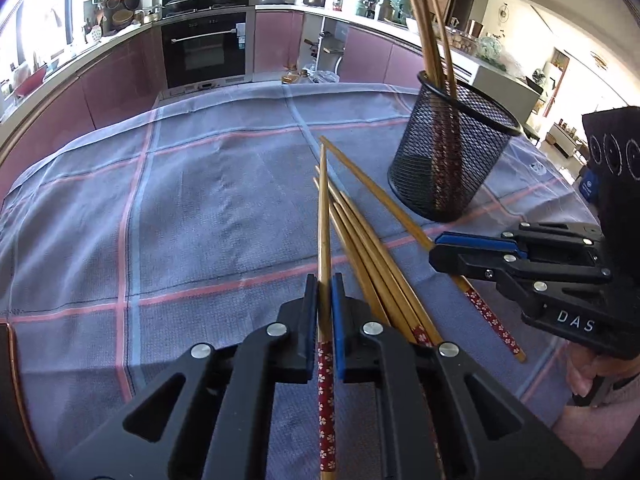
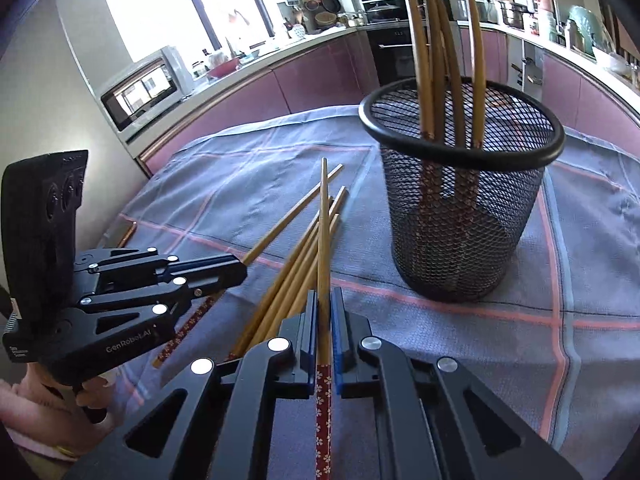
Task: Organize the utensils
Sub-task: 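Lift the left gripper's chopstick from the pile while the right gripper lifts its own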
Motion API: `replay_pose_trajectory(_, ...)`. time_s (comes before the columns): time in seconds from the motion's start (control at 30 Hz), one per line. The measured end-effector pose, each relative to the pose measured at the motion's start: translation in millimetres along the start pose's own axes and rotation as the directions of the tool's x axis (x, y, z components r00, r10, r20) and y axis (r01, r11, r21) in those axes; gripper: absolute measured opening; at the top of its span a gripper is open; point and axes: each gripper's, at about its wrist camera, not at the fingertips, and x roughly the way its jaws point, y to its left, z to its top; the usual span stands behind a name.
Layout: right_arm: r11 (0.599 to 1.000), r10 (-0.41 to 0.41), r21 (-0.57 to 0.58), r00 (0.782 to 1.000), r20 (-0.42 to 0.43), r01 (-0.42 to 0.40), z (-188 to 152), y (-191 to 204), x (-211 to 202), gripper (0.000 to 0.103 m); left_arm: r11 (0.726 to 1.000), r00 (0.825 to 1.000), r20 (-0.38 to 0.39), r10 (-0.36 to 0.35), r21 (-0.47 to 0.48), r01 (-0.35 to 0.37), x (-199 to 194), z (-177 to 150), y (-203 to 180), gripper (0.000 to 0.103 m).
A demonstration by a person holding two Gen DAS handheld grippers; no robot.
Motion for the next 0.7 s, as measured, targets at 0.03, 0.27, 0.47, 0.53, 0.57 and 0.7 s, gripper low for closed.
replay_pose_trajectory(0.03,1.0,0.005,-0.012,1.0,-0.009,-0.005,-0.2,1.9,0.6,0.006,1.0,1.0,-0.004,-0.006,0.005,0.006,-0.3,-2.0,-1.4,0.008)
replay_pose_trajectory(0.27,0.999,0.0,-0.046,0.997,-0.074,-0.003,-2.2,8.2,12.6,0.007,0.999,0.999,-0.04,-0.031,0.026,0.032,8.2,-6.9,-3.4,0.008)
replay_pose_trajectory(0.47,0.999,-0.008,-0.042,0.997,-0.074,0.005,2.1,5.6,18.7,0.008,0.999,0.998,-0.046,-0.045,0.026,0.046,15.9,0.9,-0.7,0.012)
replay_pose_trajectory(0.53,0.999,-0.003,-0.039,0.997,-0.073,0.0,3.6,3.7,20.5,0.008,0.999,0.998,-0.049,-0.046,0.025,0.048,18.3,3.9,0.2,0.012)
replay_pose_trajectory(0.57,0.999,0.001,-0.035,0.997,-0.073,-0.004,4.2,3.0,21.2,0.007,0.999,0.998,-0.049,-0.046,0.024,0.047,19.8,5.4,-0.1,0.012)
replay_pose_trajectory(0.7,1.0,0.001,-0.028,0.998,-0.061,-0.003,3.8,0.1,18.3,0.006,1.0,0.998,-0.051,-0.028,0.003,0.028,22.6,10.6,0.3,0.009)
